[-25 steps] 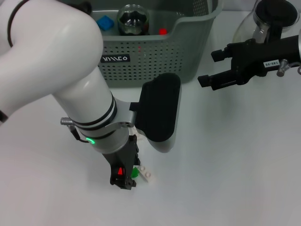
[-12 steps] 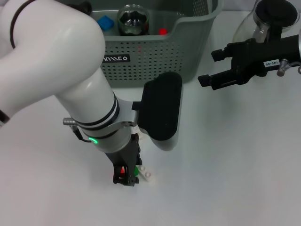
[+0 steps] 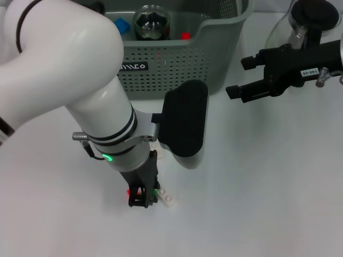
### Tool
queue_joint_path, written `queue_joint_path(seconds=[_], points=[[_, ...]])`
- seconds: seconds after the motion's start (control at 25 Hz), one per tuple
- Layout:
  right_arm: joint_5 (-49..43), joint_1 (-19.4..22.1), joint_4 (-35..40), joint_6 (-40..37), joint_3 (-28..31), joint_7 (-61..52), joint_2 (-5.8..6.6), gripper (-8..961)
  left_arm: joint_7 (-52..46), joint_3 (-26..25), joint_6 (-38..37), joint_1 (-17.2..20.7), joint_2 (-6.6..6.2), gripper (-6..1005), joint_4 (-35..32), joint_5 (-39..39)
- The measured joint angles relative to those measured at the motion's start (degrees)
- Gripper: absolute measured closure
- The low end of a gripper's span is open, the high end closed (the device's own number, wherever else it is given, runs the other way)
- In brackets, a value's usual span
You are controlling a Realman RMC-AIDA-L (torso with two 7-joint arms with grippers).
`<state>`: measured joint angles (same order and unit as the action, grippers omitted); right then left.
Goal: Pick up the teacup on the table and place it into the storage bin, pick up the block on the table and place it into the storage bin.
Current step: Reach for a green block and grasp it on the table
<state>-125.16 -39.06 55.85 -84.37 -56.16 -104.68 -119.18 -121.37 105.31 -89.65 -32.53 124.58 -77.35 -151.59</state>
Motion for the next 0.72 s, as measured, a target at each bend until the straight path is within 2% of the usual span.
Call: queue_joint_path(seconds=[0.4, 0.6, 0.72], points=[[0.0, 0.1, 0.2, -0.1, 0.0, 0.1, 0.00, 22, -1.3, -0.4, -0.6, -1.3, -0.11, 819, 1.6, 0.0], [0.0, 0.2, 0.3, -0.1, 0.0, 0.1, 0.00, 23, -1.4, -0.6, -0.9, -1.5, -0.13, 890, 1.3, -0.1], [0.0, 0.3, 0.3, -0.2, 0.0, 0.1, 0.00, 23, -1.6, -0.6, -0.9, -1.6, -0.13, 892, 0.6, -0.3]])
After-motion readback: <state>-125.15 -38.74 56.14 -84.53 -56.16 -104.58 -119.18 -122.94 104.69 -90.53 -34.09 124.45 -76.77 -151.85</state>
